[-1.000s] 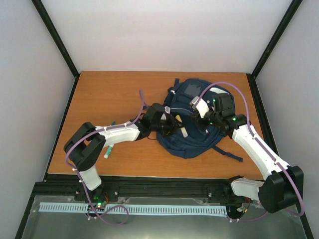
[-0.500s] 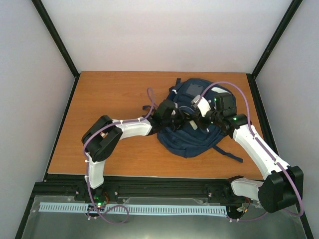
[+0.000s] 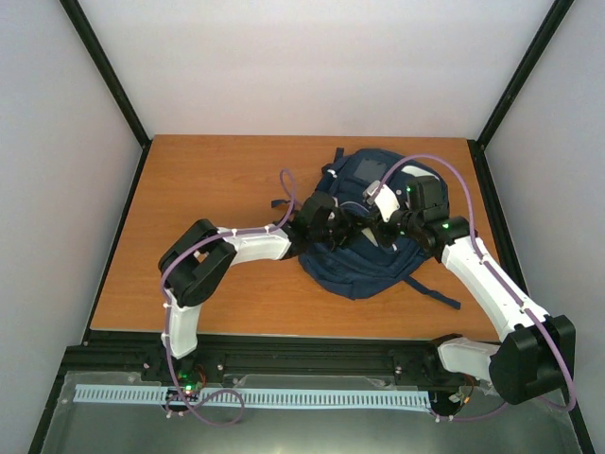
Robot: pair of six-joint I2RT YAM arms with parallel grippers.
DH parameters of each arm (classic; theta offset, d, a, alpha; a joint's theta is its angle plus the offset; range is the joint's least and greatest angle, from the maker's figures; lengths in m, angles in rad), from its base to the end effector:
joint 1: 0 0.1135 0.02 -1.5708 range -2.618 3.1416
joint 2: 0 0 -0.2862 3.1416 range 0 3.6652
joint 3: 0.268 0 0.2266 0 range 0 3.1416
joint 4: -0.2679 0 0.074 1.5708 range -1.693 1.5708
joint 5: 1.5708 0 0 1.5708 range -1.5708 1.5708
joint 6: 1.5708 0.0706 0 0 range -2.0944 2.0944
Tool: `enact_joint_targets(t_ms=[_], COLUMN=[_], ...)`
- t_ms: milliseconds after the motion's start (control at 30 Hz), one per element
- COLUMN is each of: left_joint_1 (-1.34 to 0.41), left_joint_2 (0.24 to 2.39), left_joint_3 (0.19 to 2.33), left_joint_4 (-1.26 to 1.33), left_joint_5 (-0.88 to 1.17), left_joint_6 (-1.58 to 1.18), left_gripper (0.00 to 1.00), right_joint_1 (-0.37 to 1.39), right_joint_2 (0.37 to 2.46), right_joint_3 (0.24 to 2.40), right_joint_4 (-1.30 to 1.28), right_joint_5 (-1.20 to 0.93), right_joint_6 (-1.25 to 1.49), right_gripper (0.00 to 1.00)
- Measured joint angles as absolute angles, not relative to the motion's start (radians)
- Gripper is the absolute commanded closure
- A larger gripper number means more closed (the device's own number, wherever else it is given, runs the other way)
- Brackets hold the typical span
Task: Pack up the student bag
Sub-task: Place the stationery in the student bag.
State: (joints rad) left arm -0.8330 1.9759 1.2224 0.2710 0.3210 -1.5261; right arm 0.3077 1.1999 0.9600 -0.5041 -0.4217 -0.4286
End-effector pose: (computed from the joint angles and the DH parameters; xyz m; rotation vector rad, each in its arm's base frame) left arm 0.2917 -0.3540 0.2054 -0.6295 2.4768 -1.5799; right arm 0.2244 0.1016 0.2929 -1.0119 2.0334 0.4232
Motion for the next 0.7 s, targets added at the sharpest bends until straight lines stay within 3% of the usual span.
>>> enact_joint_targets(t_ms=[100,400,700], left_joint_1=[-0.833,-0.832,-0.837], left_joint_2=[1.964,1.841,1.720], left_joint_3=[1.222,1.140,1.138], left_joint_4=[0.249,0.163,-0.229], left_joint_5=[0.320,0.321,0.329], left_joint_6=[-1.515,-1.498,-1.184], left_gripper=[0.52,0.49,0.47], right_joint_1=[0.308,0.312,0.310], right_joint_2=[1.200,1.200,1.200], right_joint_3=[0.960,0.960,0.960], right_joint_4=[-0.505,-0.506,-0.520], right_joint_5=[-0.423,-0.469,-0.484], right_joint_6=[-0.429,-0.432,-0.437], right_gripper=[0.97,0.97,0.97])
